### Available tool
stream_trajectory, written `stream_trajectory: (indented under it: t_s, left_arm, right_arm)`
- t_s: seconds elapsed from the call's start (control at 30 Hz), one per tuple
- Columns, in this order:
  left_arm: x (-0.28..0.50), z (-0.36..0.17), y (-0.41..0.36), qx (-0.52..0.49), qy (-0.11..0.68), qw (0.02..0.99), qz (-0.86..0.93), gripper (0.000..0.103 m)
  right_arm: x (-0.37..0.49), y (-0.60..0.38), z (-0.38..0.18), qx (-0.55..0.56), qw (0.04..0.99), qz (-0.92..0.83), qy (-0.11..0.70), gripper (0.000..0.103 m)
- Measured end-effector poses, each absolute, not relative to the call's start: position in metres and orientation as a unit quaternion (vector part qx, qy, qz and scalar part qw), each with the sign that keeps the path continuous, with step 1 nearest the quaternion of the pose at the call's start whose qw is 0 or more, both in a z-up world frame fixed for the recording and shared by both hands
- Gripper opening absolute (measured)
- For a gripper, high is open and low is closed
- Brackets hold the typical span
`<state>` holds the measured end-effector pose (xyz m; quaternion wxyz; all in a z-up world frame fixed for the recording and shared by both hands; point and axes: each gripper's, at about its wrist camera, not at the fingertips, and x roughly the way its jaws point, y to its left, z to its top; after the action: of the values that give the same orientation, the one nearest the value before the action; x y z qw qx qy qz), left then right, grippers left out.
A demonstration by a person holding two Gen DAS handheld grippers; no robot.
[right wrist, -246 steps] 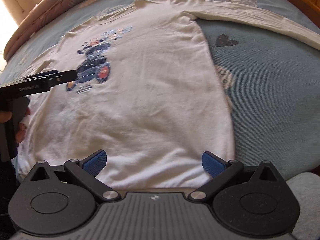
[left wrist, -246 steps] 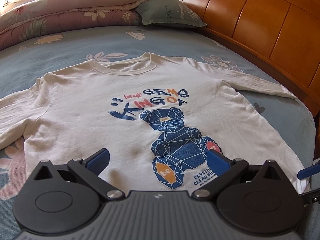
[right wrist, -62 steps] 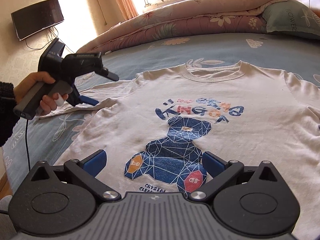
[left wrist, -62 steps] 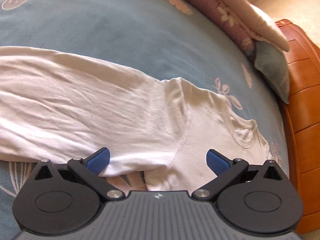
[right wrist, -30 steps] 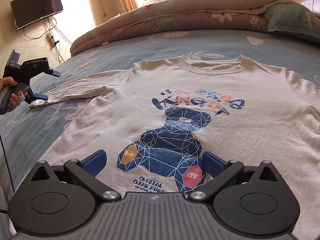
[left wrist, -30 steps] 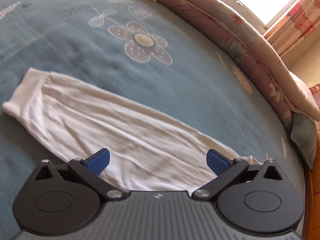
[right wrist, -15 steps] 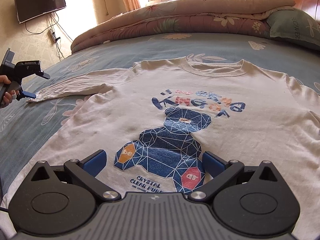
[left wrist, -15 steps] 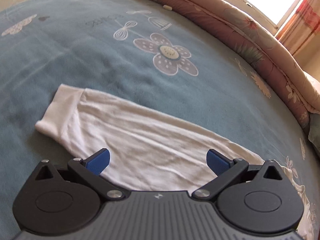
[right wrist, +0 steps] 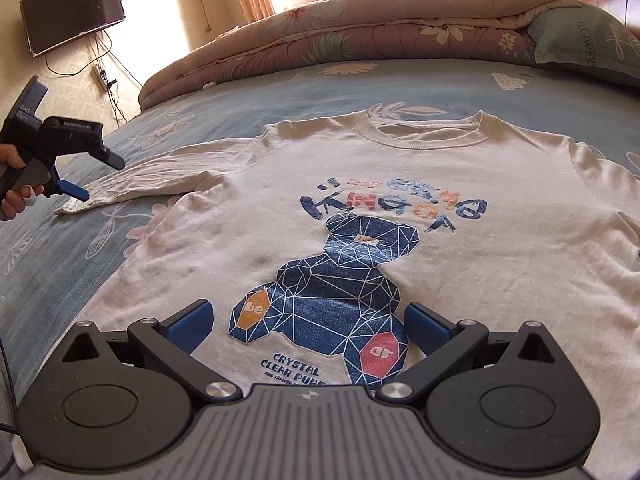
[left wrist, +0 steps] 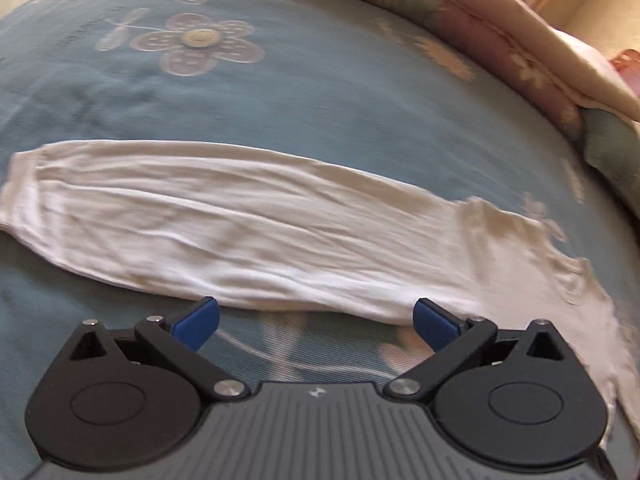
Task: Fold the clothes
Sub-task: 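Press the open left gripper along the sleeve from cuff to shoulder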
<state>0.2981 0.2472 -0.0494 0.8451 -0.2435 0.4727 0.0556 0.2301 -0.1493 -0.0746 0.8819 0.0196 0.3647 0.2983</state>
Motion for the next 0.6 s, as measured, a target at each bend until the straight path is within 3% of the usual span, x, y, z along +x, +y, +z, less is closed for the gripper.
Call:
stream_trajectory:
  t_s: [0.27,0.4,0.6]
  left_arm:
    - [0.319,-0.076,0.134,-0.258,0.514,0.814,-0.075,0.102]
    - [0.314,-0.092,0.137,-0.250,0.504,0.825,-0.052,0.102]
    - [0.297,-0.073,0.143,-0.263,0.498,0.826,-0.027,0.102]
  right_arm:
    - [0.231,-0.150,-0.072,0.024,0.878,0.295,0.376,0.103]
    - [0.231,-0.151,-0.070,0.027,0.875,0.292,0.385,0.103]
    - [0.233,-0.156,-0.066,0.051,0.866,0.289,0.404,0.103]
